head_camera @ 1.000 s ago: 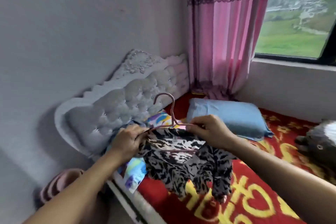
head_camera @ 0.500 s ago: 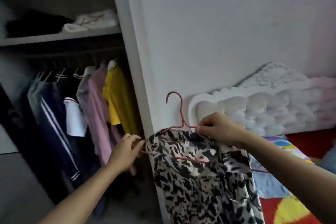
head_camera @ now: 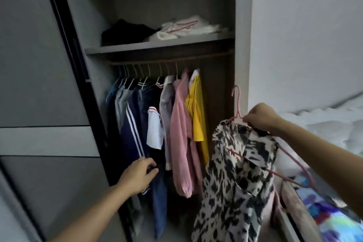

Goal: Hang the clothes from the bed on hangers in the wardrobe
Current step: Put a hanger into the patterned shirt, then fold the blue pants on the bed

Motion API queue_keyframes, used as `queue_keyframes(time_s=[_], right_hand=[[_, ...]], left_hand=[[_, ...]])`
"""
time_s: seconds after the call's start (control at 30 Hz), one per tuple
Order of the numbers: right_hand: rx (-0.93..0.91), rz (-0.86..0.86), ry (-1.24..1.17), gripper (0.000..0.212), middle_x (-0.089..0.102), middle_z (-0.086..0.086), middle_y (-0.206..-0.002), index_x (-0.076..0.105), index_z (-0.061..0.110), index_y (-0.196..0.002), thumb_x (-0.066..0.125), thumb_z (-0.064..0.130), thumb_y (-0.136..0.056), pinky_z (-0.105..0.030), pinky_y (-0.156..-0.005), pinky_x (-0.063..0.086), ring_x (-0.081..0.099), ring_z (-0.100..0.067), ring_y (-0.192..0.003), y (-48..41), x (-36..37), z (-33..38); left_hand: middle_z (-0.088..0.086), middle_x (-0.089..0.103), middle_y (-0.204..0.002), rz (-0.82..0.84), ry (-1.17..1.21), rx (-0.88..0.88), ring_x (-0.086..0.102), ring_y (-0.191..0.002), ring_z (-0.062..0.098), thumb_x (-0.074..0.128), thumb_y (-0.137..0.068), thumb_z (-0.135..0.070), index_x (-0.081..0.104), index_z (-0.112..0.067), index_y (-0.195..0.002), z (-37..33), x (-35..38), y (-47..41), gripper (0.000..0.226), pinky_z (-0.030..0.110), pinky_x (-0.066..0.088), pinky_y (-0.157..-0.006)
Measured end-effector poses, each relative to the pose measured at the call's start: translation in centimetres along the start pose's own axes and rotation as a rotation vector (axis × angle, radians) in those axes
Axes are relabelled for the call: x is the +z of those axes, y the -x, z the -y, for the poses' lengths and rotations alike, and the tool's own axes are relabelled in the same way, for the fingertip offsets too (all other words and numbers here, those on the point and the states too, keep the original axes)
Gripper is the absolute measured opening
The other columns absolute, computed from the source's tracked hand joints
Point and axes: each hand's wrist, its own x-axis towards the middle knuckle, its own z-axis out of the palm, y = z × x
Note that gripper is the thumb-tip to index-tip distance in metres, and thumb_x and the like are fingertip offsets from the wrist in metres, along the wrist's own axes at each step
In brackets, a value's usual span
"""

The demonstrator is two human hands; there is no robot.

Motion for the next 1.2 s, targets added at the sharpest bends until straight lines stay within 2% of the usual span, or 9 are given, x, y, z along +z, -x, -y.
queue_keyframes(time_s=[0.17,0.27,0.33,0.43,0.5,0.7,0.9,1.07,1.2], right_hand=[[-0.034,-0.147,0.108,0.026,0.06,-0.009,-0.077,0.059,0.005,-0.086,0.068,0.03,-0.088,-0.025,-0.047,0.038,0.058,-0.021,-0.065,-5.9,-0.3,7.1],[-0.113,-0.264,0.255,0.016,0.056,-0.008,-0.078,0.056,0.008,-0.092,0.062,0.023,-0.091,-0.028,-0.052,0.037,0.05,-0.02,-0.062,-10.1,0.4,10.2],[-0.16,-0.322,0.329,0.012,0.053,-0.006,-0.076,0.059,0.006,-0.098,0.057,0.017,-0.092,-0.031,-0.058,0.039,0.05,-0.021,-0.063,-13.4,1.2,11.9],[-0.156,-0.351,0.421,0.021,0.05,-0.007,-0.078,0.06,0.003,-0.111,0.057,0.011,-0.092,-0.034,-0.064,0.042,0.057,-0.027,-0.077,-19.2,2.5,13.6],[-0.128,-0.352,0.426,0.019,0.051,-0.007,-0.077,0.061,0.003,-0.108,0.057,0.009,-0.091,-0.035,-0.063,0.044,0.056,-0.026,-0.073,-23.4,3.0,14.3],[-0.139,-0.398,0.427,0.013,0.05,-0.008,-0.078,0.062,0.007,-0.099,0.062,0.013,-0.088,-0.038,-0.069,0.05,0.059,-0.03,-0.082,-34.6,4.1,15.7],[-0.079,-0.351,0.483,0.031,0.061,-0.019,-0.114,0.063,0.003,-0.113,0.057,0.021,-0.09,-0.039,-0.085,0.054,0.06,-0.037,-0.106,-41.6,7.5,15.3],[-0.056,-0.373,0.486,0.024,0.063,-0.017,-0.105,0.064,0.006,-0.108,0.049,0.018,-0.093,-0.033,-0.067,0.047,0.062,-0.036,-0.096,-42.6,10.8,14.7],[0.04,-0.356,0.499,0.018,0.061,-0.015,-0.1,0.06,0.009,-0.104,0.049,0.017,-0.093,-0.033,-0.064,0.045,0.061,-0.034,-0.089,-41.3,12.7,14.3]], left_hand=[[-0.003,0.055,-0.104,0.011,0.09,0.068,0.056,-0.09,0.01,0.055,-0.094,-0.036,0.062,-0.023,-0.11,-0.1,0.1,-5.4,0.023,0.03,0.049,-0.084],[-0.001,0.054,-0.103,0.007,0.099,0.132,0.055,-0.09,0.011,0.052,-0.095,-0.037,0.06,-0.024,-0.104,-0.6,-0.2,-10.1,0.018,0.03,0.049,-0.082],[0.0,0.054,-0.108,-0.019,0.097,0.156,0.055,-0.095,0.014,0.051,-0.095,-0.038,0.06,-0.021,-0.113,-0.6,-0.5,-13.9,0.026,0.032,0.048,-0.085],[0.002,0.053,-0.116,-0.101,0.095,0.204,0.053,-0.102,0.016,0.052,-0.095,-0.036,0.056,-0.017,-0.122,-0.6,-1.2,-20.1,0.033,0.029,0.045,-0.086],[0.004,0.051,-0.121,-0.143,0.108,0.23,0.053,-0.107,0.019,0.053,-0.095,-0.035,0.054,-0.017,-0.127,-0.7,-1.7,-24.3,0.037,0.032,0.045,-0.089],[0.007,0.047,-0.13,-0.217,0.064,0.245,0.049,-0.119,0.025,0.053,-0.095,-0.034,0.044,-0.017,-0.138,0.5,-1.6,-34.9,0.048,0.042,0.044,-0.096],[0.002,0.048,-0.128,-0.162,-0.097,0.257,0.049,-0.117,0.023,0.049,-0.094,-0.038,0.044,-0.023,-0.137,4.5,0.7,-39.3,0.046,0.038,0.041,-0.094],[0.003,0.051,-0.122,-0.163,-0.007,0.348,0.052,-0.113,0.022,0.052,-0.093,-0.036,0.05,-0.021,-0.131,7.3,1.5,-41.9,0.041,0.036,0.043,-0.093],[0.003,0.053,-0.118,-0.157,0.064,0.418,0.056,-0.109,0.023,0.053,-0.093,-0.034,0.054,-0.019,-0.127,8.6,1.5,-43.0,0.037,0.038,0.046,-0.09]])
